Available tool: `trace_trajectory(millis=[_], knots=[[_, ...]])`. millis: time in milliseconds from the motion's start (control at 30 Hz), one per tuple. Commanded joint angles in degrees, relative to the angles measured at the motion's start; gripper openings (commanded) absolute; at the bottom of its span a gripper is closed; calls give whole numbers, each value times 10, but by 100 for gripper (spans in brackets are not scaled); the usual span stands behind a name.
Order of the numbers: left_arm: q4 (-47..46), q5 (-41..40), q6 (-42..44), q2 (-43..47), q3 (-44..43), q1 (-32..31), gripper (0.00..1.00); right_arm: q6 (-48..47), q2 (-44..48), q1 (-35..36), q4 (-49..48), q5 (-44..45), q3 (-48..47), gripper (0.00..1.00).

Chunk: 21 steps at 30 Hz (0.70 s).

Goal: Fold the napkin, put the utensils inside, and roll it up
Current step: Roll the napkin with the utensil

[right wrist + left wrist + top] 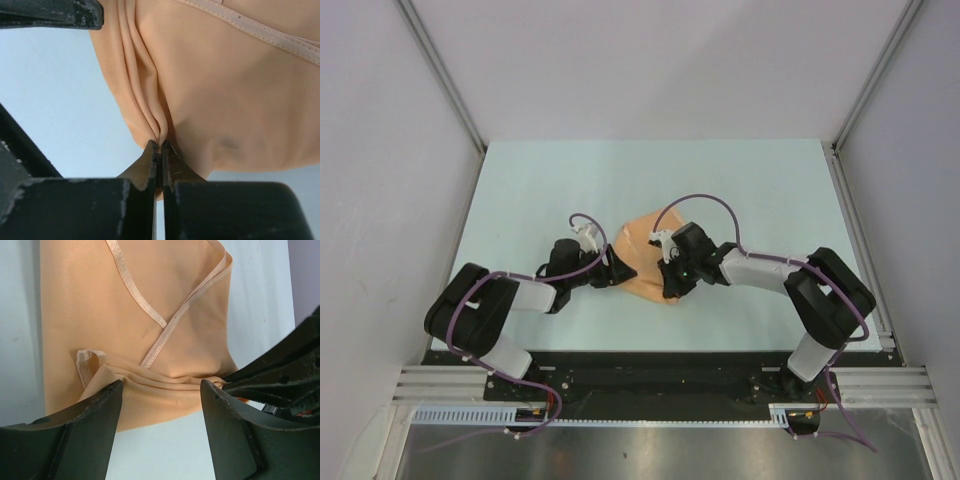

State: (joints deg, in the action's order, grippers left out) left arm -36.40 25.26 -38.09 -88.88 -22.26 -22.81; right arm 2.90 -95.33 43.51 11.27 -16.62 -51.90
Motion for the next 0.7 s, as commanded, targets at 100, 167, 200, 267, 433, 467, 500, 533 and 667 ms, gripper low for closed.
trace_trajectory(millis=[100,167,200,267,433,467,500,533,667], knots=[[80,-38,21,-17,6,13,71,17,-62,-20,49,-48,-26,3],[85,-41,20,-18,6,13,71,25,-54,-25,43,-50,-26,10],[86,-41,20,-19,6,13,71,38,-36,-25,41,-52,-26,23],[87,-41,20,-23,6,13,71,50,-14,-31,40,-62,-27,42],[85,-39,17,-32,6,13,71,114,79,-25,42,-52,-11,69],[86,-38,17,-32,7,14,71,126,90,-23,38,-47,-4,81],[85,-39,16,-31,7,14,71,154,102,-19,29,-38,6,89],[85,-39,14,-31,7,14,71,167,122,-16,25,-21,17,90],[85,-39,14,-32,8,14,71,225,153,-14,5,5,78,93]])
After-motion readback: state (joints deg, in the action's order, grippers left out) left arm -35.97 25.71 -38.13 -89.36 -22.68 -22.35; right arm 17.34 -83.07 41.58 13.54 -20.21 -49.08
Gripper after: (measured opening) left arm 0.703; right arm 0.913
